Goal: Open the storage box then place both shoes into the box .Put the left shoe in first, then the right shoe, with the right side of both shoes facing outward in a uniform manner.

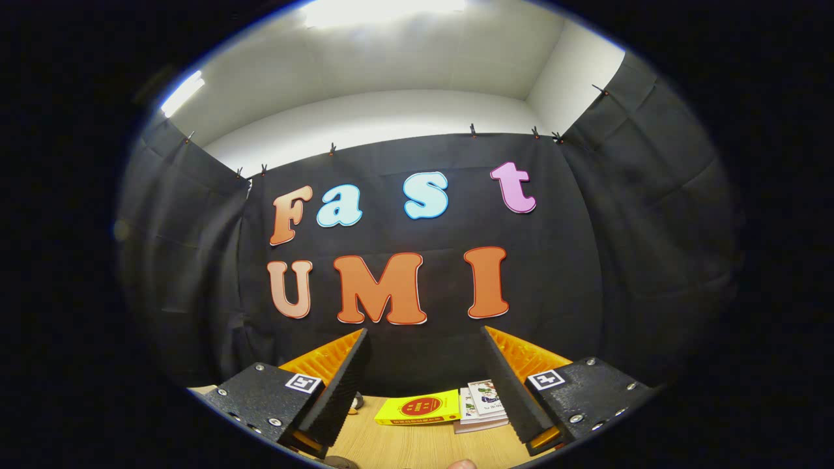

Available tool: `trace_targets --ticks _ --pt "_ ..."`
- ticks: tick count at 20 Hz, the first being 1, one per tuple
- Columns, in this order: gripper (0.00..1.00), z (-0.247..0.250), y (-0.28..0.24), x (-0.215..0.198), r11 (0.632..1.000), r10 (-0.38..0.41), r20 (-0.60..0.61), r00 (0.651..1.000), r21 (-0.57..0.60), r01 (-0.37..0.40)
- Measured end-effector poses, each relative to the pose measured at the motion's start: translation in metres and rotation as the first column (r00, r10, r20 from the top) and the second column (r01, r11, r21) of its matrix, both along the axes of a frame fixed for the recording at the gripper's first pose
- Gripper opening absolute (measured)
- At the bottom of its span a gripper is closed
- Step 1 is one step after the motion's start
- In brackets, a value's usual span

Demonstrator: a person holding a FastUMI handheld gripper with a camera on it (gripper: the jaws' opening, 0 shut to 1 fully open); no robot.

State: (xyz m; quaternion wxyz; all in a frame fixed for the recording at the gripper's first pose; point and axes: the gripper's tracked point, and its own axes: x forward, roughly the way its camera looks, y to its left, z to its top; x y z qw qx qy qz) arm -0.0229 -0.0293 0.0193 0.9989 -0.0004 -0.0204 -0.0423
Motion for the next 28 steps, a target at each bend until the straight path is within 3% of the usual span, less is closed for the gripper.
trace_targets --ticks 6,9,13,16,20,24,28 --pt "0.99 -0.008 0.008 -0.002 1.000 0.012 -0.037 0.999 0.012 -0.012" --pt "0.99 -0.032 0.023 -0.003 0.996 0.049 -0.121 0.992 0.075 -0.040" --pt "0.98 -0.076 0.064 -0.006 0.981 0.148 -0.253 0.956 0.161 -0.109" --pt "0.97 -0.115 0.101 -0.010 0.967 0.225 -0.357 0.907 0.193 -0.164" --pt "0.97 -0.167 0.162 -0.020 0.932 0.352 -0.485 0.801 0.260 -0.251" --pt "0.97 -0.210 0.225 -0.046 0.852 0.513 -0.575 0.638 0.432 -0.296" --pt "0.96 -0.244 0.272 -0.069 0.787 0.612 -0.617 0.494 0.537 -0.303"
